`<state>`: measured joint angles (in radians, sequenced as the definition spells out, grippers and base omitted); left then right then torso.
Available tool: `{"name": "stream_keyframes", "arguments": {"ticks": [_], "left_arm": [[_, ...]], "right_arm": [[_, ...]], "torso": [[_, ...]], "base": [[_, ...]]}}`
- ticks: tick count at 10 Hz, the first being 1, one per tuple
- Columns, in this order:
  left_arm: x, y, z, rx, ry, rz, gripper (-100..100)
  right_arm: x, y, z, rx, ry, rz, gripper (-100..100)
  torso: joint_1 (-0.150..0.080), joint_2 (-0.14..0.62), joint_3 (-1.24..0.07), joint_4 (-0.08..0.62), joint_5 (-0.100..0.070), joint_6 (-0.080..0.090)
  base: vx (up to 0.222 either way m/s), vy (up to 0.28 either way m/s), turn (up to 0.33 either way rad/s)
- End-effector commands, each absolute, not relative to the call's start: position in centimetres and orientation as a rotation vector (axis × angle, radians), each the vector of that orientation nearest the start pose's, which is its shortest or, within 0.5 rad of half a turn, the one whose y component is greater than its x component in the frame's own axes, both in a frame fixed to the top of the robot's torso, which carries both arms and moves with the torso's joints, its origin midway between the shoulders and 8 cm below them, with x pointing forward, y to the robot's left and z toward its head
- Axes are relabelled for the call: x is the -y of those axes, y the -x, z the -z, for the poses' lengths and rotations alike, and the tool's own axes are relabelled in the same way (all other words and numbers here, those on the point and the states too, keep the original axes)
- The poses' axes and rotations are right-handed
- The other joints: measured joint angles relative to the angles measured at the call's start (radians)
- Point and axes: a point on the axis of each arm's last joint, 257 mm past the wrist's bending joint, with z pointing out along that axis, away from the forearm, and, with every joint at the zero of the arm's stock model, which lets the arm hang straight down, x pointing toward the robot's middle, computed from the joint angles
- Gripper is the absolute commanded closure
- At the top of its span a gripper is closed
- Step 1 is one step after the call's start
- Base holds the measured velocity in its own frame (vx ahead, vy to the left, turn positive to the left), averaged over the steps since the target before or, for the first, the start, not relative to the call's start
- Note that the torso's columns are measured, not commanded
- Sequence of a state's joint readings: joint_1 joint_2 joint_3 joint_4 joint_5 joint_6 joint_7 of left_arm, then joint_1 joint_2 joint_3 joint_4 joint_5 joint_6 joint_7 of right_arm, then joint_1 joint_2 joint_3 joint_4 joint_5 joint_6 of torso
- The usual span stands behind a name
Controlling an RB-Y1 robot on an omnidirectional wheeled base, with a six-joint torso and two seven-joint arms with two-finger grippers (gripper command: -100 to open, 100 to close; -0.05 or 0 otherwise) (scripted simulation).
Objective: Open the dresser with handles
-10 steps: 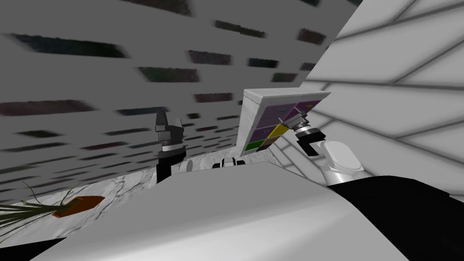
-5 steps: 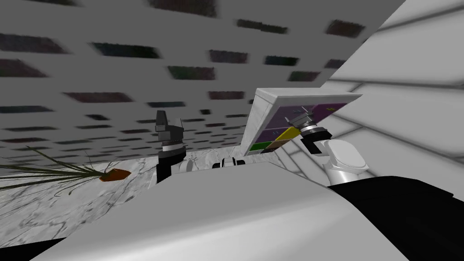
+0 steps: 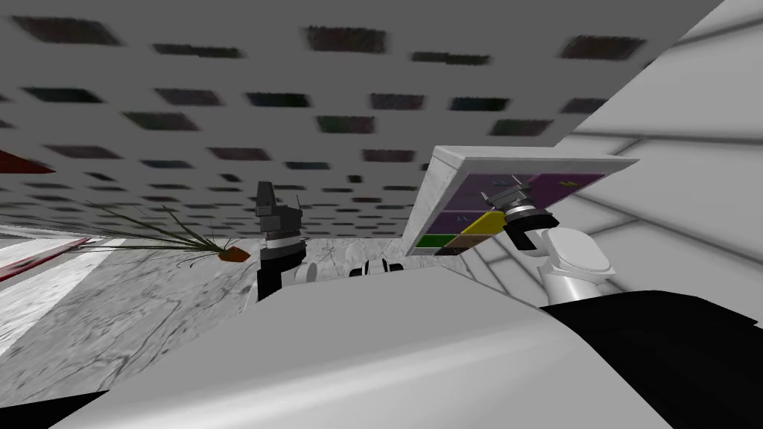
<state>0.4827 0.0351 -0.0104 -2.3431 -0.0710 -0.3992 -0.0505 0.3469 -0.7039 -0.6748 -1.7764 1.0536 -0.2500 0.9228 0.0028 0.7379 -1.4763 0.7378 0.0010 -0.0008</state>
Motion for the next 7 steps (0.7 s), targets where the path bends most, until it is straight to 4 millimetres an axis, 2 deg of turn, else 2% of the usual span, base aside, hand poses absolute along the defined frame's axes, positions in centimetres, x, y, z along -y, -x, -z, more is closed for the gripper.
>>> {"name": "stream_keyframes", "arguments": {"ticks": [1,2,3,5,6,7], "left_arm": [[-26.3,-35.1,-3.8,-0.706,0.588,1.218,0],[-26.3,-35.1,-3.8,-0.705,0.588,1.218,0],[-26.3,-35.1,-3.8,-0.705,0.588,1.218,0],[-26.3,-35.1,-3.8,-0.705,0.588,1.218,0],[-26.3,-35.1,-3.8,-0.705,0.588,1.218,0],[-26.3,-35.1,-3.8,-0.706,0.588,1.217,0]], "right_arm": [[63.5,-39.1,-0.1,-1.318,0.691,1.304,-100],[65.4,-38.6,-0.5,-1.334,0.663,1.342,-100],[65.6,-38.5,-0.4,-1.340,0.661,1.343,-100],[69.5,-37.4,-1.3,-1.372,0.600,1.418,-100],[68.6,-37.8,-1.2,-1.362,0.620,1.395,-100],[67.8,-37.9,-0.6,-1.361,0.630,1.381,100]], "torso": [[-0.004,0.001,0.001,0.001,-0.001,0.002],[-0.005,0.002,0.002,0.001,-0.002,0.001],[-0.003,0.003,0.002,0.001,0.000,-0.001],[-0.001,-0.003,-0.002,-0.001,-0.001,0.000],[-0.002,-0.002,-0.002,-0.001,-0.001,-0.003],[-0.004,-0.006,-0.003,-0.001,-0.001,0.000]], "base": [[-0.131,0.001,0.285],[-0.205,0.028,0.420],[-0.147,0.029,0.252],[-0.147,0.055,0.355],[-0.087,0.025,0.064],[0.035,-0.024,-0.234]]}}
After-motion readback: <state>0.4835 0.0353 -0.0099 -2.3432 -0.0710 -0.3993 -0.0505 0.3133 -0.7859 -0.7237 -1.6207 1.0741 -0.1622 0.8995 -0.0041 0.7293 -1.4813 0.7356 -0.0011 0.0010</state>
